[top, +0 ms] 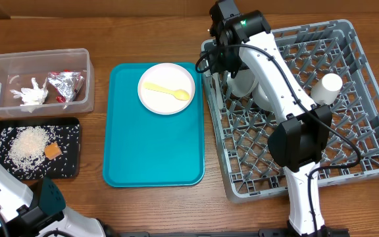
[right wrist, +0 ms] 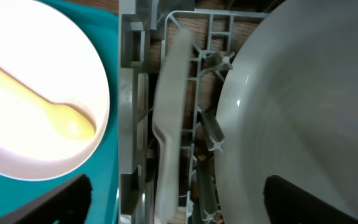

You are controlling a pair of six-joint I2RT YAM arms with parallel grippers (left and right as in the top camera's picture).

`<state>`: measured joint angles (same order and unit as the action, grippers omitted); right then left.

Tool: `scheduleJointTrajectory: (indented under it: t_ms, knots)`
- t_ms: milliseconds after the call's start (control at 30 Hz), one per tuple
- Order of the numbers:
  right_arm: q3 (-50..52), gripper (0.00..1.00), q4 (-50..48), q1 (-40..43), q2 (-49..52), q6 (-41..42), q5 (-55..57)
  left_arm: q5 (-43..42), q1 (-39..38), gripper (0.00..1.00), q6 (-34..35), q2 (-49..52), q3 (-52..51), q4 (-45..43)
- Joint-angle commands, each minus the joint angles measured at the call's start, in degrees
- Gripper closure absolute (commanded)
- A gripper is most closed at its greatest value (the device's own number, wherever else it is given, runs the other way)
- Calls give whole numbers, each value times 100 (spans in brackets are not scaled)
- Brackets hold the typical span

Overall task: Sort waste into correct bins and load items into the dishwasher rack
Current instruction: 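Move the right gripper back over the yellow spoon on the plate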

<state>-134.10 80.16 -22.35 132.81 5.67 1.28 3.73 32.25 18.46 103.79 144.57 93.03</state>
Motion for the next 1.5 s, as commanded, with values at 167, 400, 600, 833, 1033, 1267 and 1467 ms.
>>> scheduleJointTrajectory:
  t_ms: [167, 400, 600, 833, 1033, 1267, 1467]
  knots:
    - [-387, 5, 48, -68, -306, 22, -328, 72, -2, 0, -24, 57, -17, -9]
    - [-385, 5, -428, -442, -442, -870, -1438, 72, -2, 1, -24, 57, -17, -9]
    - [-70, 4, -710, -994, -273, -2715, -1202, 72, -2, 0, -24, 57, -17, -9]
    - [251, 3, -1241, -1270, 236, -2754, -389, 72, -2, 0, -24, 57, -17, -9]
    - [254, 4, -1641, -1268, 638, -2671, -599, 72, -2, 0, -24, 57, -17, -9]
    - [254, 4, -1860, -1296, 1049, -2658, -651, 72, -2, 0, -24, 57, -17, -9]
    - [258, 4, -1867, -1300, 1325, -2516, -649, 72, -2, 0, -24, 57, -17, -9]
